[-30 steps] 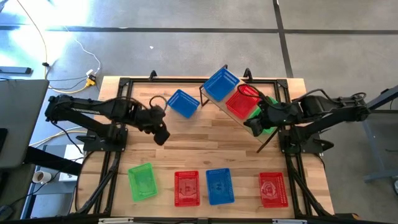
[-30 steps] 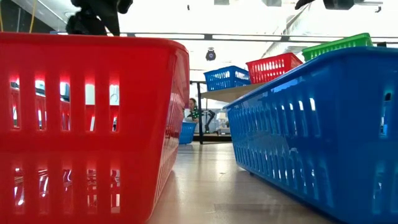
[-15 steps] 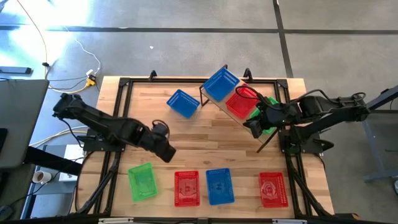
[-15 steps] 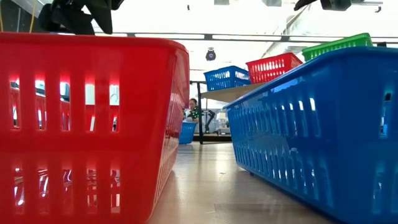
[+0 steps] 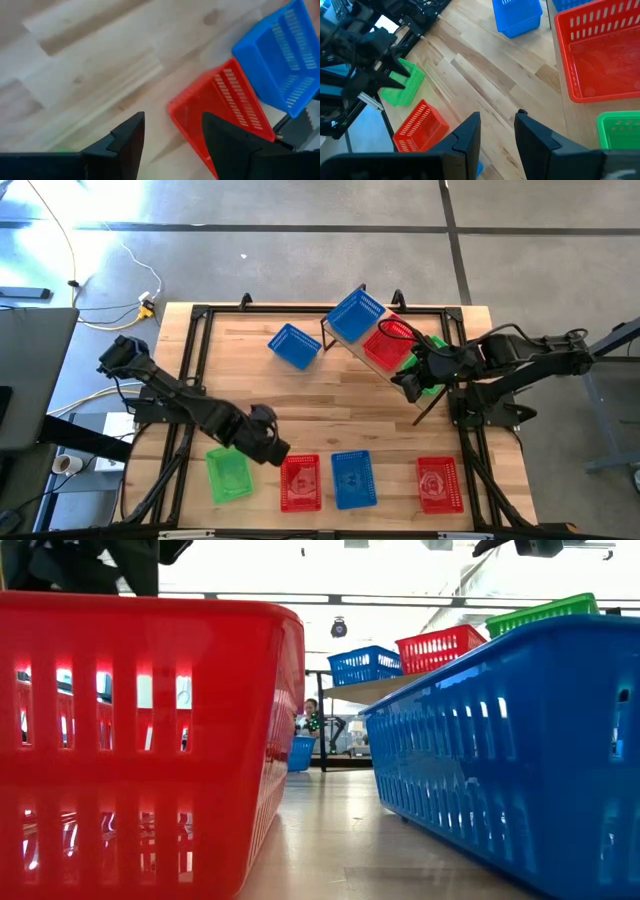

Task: Stack baskets on shelf by color
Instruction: Stack the left red basket on the red basket on the shelf

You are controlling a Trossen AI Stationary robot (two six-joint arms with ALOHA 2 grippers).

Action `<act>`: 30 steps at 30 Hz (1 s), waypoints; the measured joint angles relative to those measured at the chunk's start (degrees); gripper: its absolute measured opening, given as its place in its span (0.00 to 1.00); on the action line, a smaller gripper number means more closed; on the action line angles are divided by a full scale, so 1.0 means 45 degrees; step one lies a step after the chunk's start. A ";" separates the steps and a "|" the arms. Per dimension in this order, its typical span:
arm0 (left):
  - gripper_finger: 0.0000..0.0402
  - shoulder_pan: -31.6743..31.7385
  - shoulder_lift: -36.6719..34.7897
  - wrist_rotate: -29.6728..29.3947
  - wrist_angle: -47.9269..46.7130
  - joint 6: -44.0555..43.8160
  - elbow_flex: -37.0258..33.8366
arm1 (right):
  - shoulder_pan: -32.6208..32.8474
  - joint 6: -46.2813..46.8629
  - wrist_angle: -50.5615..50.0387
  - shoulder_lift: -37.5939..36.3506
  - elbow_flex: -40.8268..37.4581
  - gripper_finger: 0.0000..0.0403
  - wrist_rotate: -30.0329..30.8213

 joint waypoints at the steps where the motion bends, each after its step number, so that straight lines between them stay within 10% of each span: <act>1: 0.46 -0.0129 0.0140 -0.0013 0.0063 -0.0133 -0.0001 | -0.0001 0.0000 0.0002 0.0000 0.0000 0.26 0.0001; 30: 0.46 -0.1279 0.3133 0.0525 0.2292 -0.2214 -0.0001 | -0.0001 -0.0335 0.0090 0.0000 0.0000 0.26 0.0010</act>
